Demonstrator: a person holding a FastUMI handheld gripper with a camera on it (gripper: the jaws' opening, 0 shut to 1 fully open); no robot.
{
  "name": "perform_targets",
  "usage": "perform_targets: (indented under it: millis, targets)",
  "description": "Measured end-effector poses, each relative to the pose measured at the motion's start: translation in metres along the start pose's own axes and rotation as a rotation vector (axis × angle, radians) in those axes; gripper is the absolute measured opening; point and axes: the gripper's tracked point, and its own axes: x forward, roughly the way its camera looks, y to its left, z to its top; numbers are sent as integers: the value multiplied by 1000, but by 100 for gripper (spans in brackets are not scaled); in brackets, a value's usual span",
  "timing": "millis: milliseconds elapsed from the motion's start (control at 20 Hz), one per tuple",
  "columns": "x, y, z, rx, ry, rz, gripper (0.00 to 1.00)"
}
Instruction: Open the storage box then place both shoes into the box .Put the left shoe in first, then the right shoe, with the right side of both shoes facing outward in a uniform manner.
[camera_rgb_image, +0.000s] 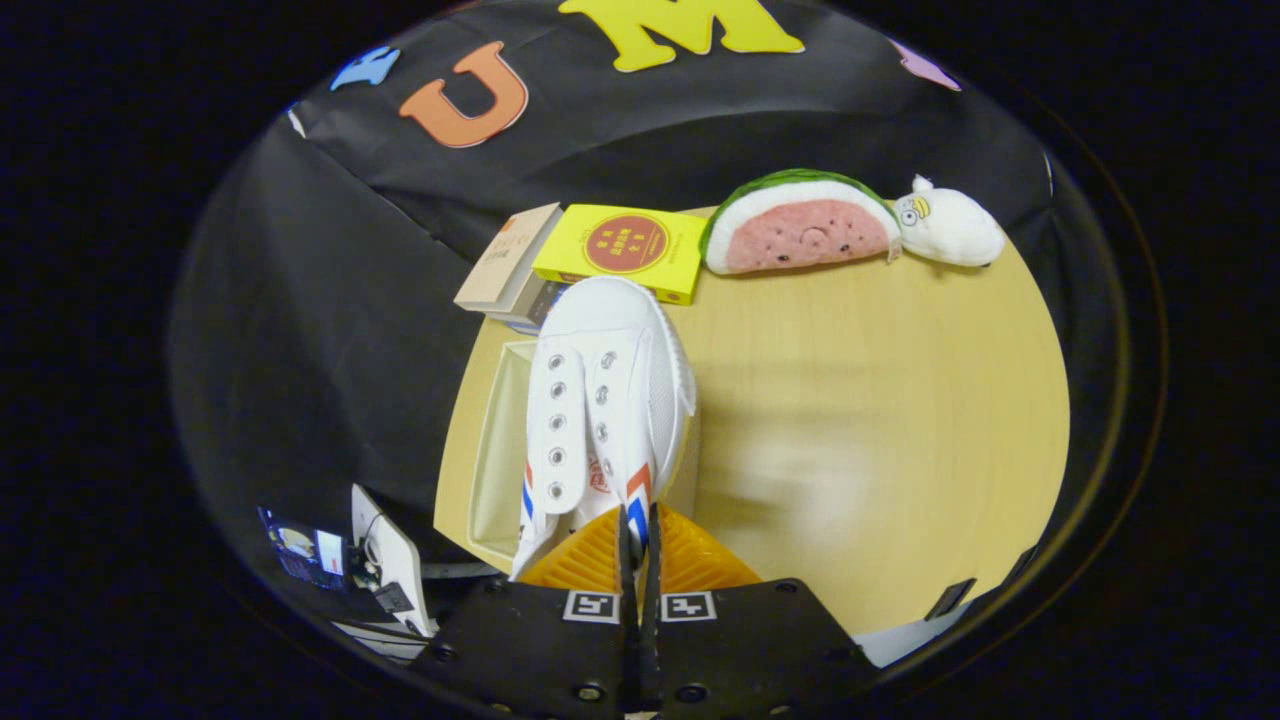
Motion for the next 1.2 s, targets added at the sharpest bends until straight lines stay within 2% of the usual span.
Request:
perform_targets:
  millis: [250, 700, 1000, 1150, 1200]
  targets:
    - [44, 27, -6, 2, 6, -70, 0]
    - [95, 11, -12, -28, -49, -314, 0]
    - [111, 8, -15, 2, -115, -374, 1]
    - [109, 12, -12, -17, -173, -384, 17]
    - [102, 9, -5, -32, -207, -411, 15]
